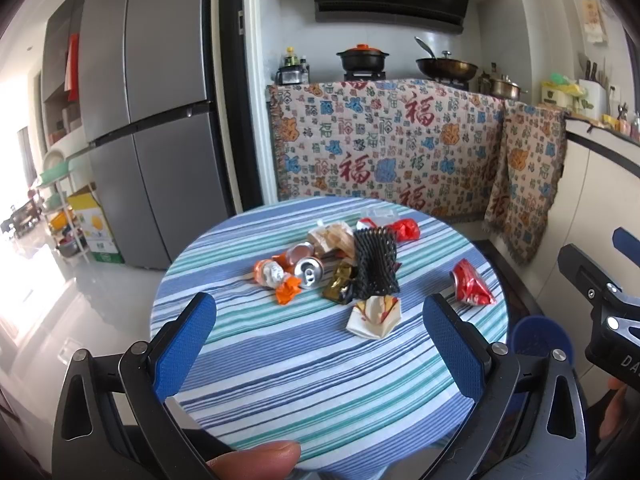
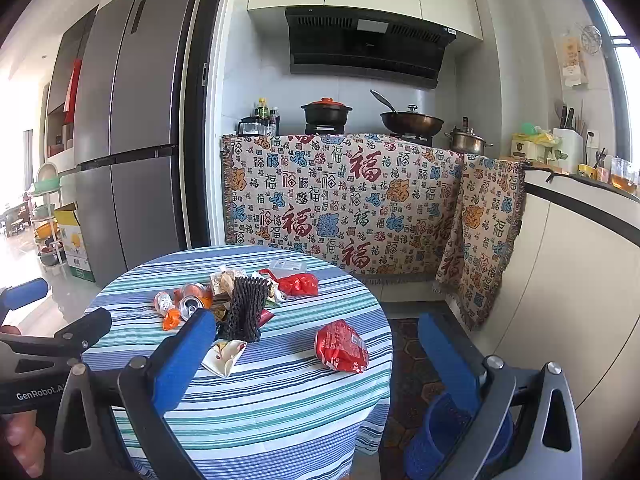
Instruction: Collect trash
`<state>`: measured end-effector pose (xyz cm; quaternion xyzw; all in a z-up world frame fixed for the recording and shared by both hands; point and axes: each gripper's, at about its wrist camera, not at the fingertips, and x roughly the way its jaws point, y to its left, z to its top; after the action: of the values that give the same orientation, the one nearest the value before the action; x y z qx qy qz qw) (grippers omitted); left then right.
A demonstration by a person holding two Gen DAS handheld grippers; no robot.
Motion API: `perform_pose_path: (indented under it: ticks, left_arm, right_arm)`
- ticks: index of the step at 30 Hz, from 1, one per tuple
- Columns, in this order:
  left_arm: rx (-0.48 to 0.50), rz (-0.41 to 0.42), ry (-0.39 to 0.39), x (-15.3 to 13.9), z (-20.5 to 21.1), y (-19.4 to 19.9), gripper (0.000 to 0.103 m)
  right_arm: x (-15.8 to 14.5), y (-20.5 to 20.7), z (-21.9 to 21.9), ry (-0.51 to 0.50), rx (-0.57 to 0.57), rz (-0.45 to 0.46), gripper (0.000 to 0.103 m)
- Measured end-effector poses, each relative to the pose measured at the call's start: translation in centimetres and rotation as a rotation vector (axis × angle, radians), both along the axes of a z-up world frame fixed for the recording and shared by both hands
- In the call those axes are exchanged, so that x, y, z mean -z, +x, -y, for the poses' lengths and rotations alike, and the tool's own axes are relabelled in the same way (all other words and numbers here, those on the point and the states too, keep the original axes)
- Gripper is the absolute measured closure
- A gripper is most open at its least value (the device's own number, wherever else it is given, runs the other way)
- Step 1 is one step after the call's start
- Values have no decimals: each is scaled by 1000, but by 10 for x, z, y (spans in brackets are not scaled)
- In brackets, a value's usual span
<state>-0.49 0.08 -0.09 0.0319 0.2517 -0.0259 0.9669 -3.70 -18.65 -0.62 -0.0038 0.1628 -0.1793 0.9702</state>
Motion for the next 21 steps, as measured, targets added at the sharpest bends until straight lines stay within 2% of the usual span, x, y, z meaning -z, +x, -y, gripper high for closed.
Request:
perform_pose_path:
  ticks: [21]
  left_arm:
    - [1, 1, 0, 0, -1, 0, 0]
  right_arm:
    - [-1, -2, -1, -3, 5, 1, 0]
